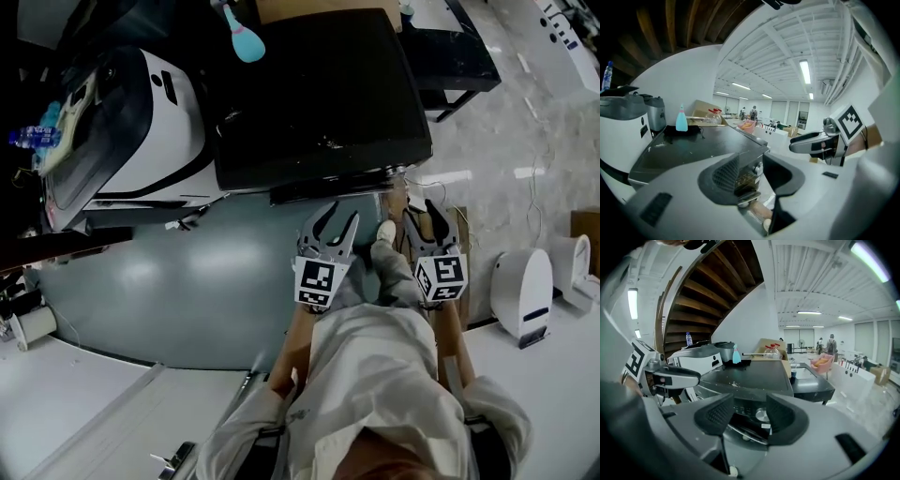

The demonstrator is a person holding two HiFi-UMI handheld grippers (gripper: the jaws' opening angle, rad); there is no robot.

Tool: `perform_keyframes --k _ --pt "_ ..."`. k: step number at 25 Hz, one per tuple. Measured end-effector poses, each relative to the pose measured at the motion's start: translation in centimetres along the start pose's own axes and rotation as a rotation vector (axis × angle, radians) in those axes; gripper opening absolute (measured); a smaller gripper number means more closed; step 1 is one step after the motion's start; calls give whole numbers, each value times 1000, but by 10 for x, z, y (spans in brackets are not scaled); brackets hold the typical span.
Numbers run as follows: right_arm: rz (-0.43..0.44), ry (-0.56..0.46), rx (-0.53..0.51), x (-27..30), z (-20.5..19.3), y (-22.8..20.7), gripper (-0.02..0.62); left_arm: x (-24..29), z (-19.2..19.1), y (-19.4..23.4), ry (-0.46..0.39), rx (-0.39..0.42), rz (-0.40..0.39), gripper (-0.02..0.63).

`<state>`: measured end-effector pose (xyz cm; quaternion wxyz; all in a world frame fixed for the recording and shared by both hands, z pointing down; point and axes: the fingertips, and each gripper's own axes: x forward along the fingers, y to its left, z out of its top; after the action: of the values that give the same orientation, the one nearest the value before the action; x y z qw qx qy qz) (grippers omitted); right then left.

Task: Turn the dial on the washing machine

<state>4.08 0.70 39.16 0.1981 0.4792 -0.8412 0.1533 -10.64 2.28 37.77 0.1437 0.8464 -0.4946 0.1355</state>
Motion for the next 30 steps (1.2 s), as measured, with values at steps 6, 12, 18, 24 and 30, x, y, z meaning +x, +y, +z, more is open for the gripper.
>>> perform_keyframes --k 6,12,18,24,30 --pt "1 25 11 16 -24 -14 215 23 -15 -1 26 -4 12 163" --pt "0 43 10 36 -43 -23 218 41 -32 1 50 -9 29 163" --pt "2 58 6 54 -58 -24 218 55 -54 6 72 -16 34 163" --pt "-12 76 8 71 -70 -24 227 66 -74 6 100 -27 25 163" --pt "-39 88 20 92 -80 -23 241 79 -93 5 129 -31 9 163"
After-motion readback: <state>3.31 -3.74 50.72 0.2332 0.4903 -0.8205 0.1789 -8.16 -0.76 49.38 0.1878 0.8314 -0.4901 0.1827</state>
